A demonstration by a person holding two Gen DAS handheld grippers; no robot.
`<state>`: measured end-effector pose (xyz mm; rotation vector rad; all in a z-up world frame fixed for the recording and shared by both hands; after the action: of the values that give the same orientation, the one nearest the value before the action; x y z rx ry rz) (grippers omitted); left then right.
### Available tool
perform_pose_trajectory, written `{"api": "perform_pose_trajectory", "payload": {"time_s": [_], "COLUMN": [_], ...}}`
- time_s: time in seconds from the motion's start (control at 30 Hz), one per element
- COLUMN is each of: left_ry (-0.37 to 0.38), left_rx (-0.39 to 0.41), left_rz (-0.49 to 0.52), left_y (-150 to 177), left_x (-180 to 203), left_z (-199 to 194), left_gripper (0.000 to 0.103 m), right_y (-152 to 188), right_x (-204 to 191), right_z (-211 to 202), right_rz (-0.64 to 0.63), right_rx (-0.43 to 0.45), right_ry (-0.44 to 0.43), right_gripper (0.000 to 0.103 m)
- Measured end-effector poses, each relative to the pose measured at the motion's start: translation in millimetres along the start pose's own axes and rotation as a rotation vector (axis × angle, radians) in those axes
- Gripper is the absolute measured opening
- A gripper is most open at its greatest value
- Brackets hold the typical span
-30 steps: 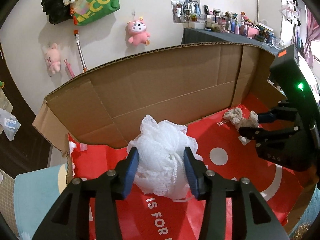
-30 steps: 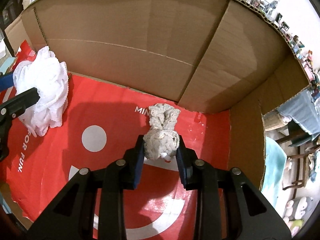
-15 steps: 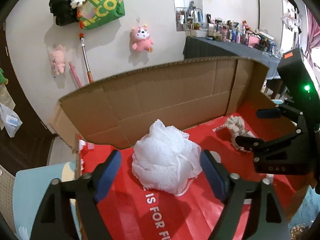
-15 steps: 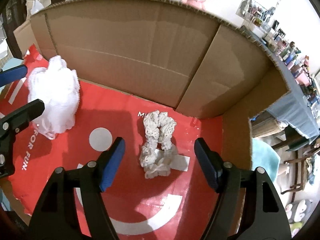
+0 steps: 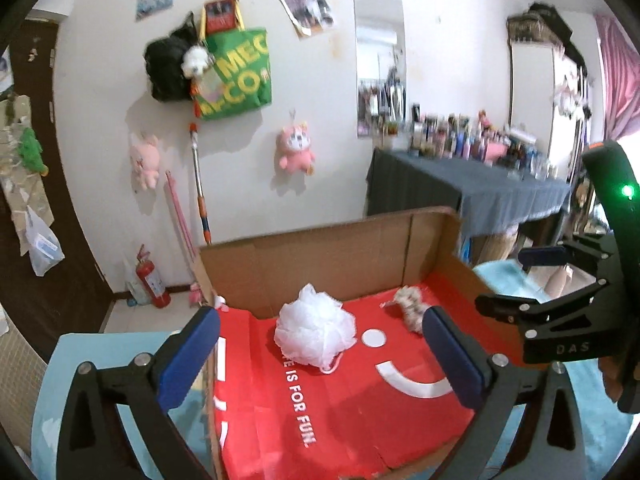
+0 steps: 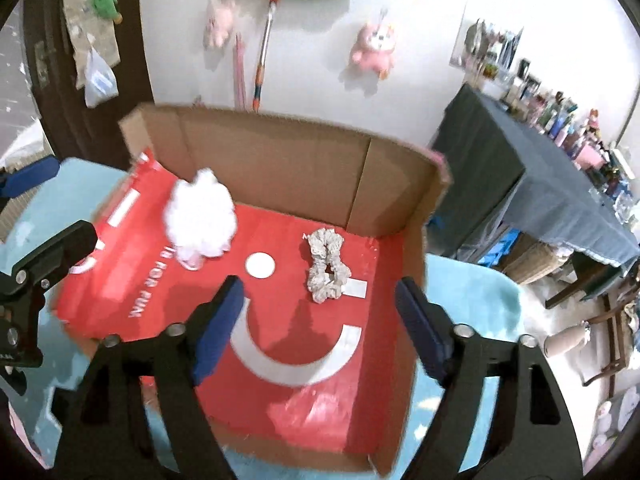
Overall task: Organize soft objects
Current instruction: 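Withdraw both tools from the box back toward the table items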
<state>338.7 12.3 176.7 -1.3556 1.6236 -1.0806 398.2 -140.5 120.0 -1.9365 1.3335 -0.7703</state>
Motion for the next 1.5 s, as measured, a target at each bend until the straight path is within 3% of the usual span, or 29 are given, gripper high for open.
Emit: {"api": "perform_pose_trajectory", "payload": {"time_s": [0.2,0.4,0.6,0.8,1.1,1.3,1.5], "left_ry": [0.007,0.011,0.041,0.018,-0.020,-0.037,-0.044], "left_rx": [0.115,0.174,0.222,0.250,0.203,0.116,0.031], "left_rz": [-0.011,-0.030,-0.095,-0.112,-0.105,-0.095,-0.124], "left_y": [-11,4,31,67,137,178,204], "left_x": [12,24,34,43,55,57,46], "left_z": [-72,-124,-169,-199,-212,-200,-185], "left_gripper": [0.103,0.103,0.103,0.103,0.103,0.103,0.103], "right_y": [1,23,63,113,186,227,246], "right_x": [-7,-16,-29,-45,-57,-65,-75], "right_z": [-76,-148,-206,-242,-235,-205,-175], "right_rz": [0.007,0.013,0.009,0.027,0.072,0.116,0.140], "right_rx": [0.134,0.278,0.394,0.465,0.448,0.388,0.317], "right_ry": [-0.013,-0.003,0.019,0.047,0.093,0.088,0.051], "right_gripper": [0.086,0.090,0.091,0.096,0.097,0.097,0.096]}}
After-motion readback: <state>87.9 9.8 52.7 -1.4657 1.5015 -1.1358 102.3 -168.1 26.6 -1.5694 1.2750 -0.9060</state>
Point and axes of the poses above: each gripper's, at about its wrist camera, not at the fingertips, and z roughly the way its jaws point, x to its right, y to its underside, the point moved 6 cm from there along z, roughly the way its jaws point, and after that the axes turned 9 degrees about x, right-handed, at the moved point
